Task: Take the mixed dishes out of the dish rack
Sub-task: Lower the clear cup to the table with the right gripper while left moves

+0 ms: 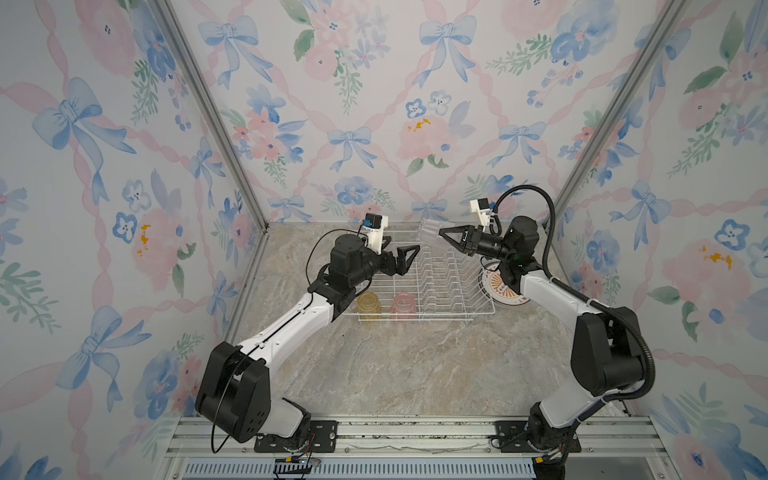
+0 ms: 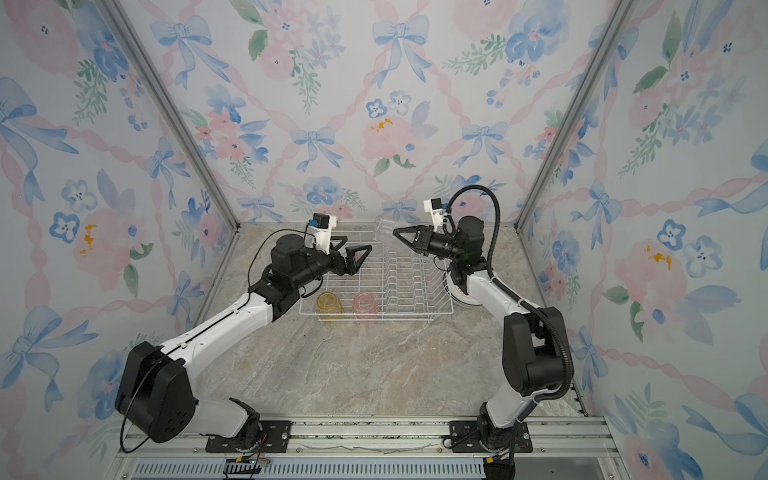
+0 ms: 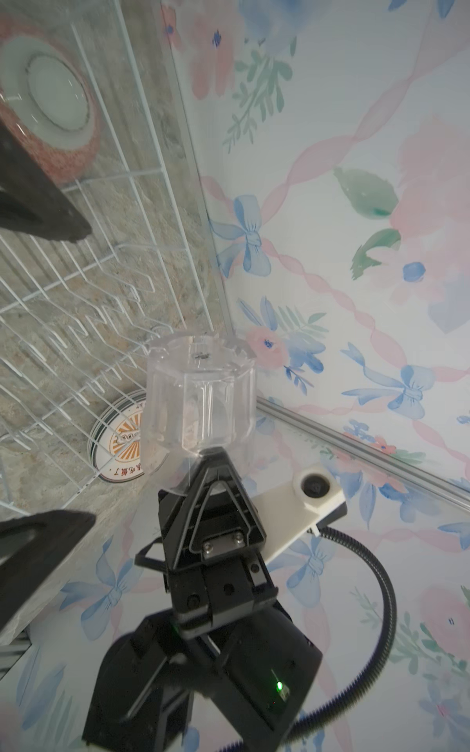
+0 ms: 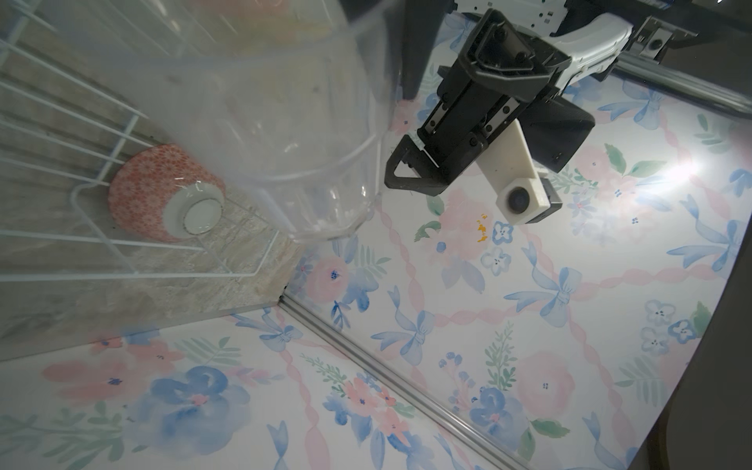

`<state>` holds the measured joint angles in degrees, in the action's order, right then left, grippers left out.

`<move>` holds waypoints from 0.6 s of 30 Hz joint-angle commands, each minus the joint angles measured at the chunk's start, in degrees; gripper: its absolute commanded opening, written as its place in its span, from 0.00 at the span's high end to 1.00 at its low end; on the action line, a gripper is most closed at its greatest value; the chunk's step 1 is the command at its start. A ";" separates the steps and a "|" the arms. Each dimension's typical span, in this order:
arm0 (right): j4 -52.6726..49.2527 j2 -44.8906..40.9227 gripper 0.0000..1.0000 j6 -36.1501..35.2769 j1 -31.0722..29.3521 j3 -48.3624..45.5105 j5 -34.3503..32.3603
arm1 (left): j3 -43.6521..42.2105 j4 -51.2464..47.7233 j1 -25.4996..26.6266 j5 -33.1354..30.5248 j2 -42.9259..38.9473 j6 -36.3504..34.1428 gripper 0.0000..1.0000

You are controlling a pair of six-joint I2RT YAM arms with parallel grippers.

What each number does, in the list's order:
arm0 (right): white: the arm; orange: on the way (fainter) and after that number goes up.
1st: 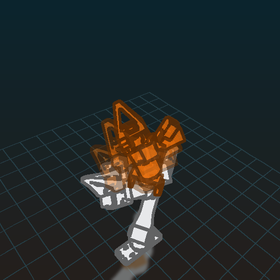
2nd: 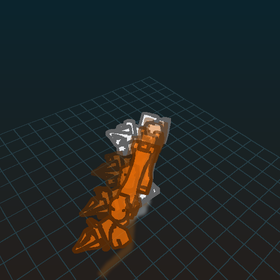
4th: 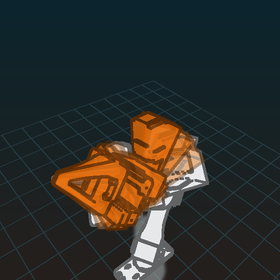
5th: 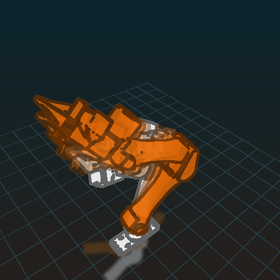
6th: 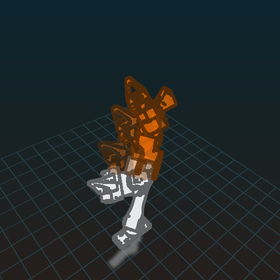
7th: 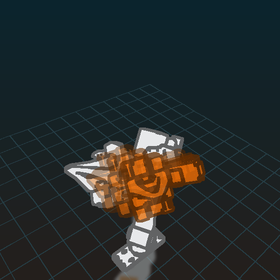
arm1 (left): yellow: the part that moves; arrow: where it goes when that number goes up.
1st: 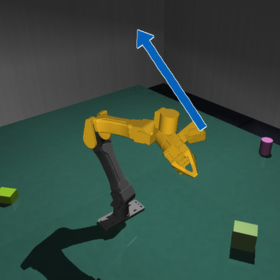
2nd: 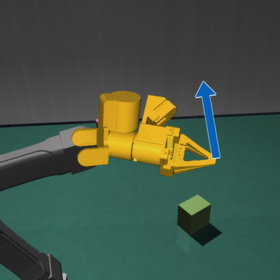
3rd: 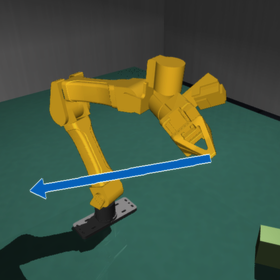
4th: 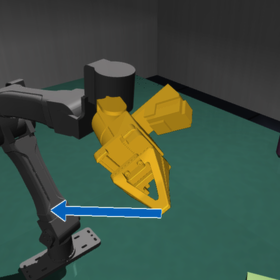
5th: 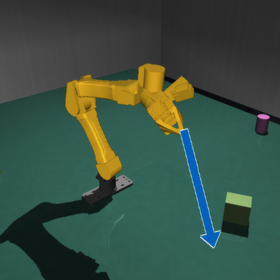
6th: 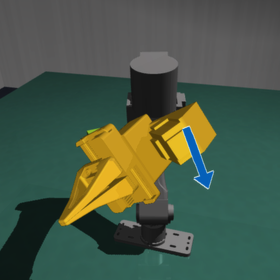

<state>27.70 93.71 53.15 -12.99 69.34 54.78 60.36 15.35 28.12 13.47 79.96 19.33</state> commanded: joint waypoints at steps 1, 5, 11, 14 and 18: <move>-38.81 -6.85 1.00 -31.63 -2.36 7.17 -13.67 | -1.20 -11.91 0.05 -9.94 -2.10 -7.18 0.02; -54.25 -12.90 1.00 -42.01 -5.46 7.83 -28.36 | -2.74 -14.74 0.18 -14.34 -4.27 -8.76 0.02; -73.61 -21.71 1.00 -50.69 -15.65 8.49 -51.17 | -5.33 -14.87 0.14 -16.69 -6.32 -10.70 0.02; -81.27 -25.40 1.00 -50.54 -21.07 8.55 -58.73 | -6.19 -15.02 0.02 -18.16 -7.03 -10.89 0.02; -89.66 -29.26 1.00 -47.36 -29.02 7.17 -66.65 | -6.57 -16.59 -0.34 -20.60 -7.30 -11.03 0.02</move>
<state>-51.44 66.98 6.15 -38.76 76.03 -0.93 54.30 -0.05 28.10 -4.23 73.89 9.76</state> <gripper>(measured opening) 0.077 0.978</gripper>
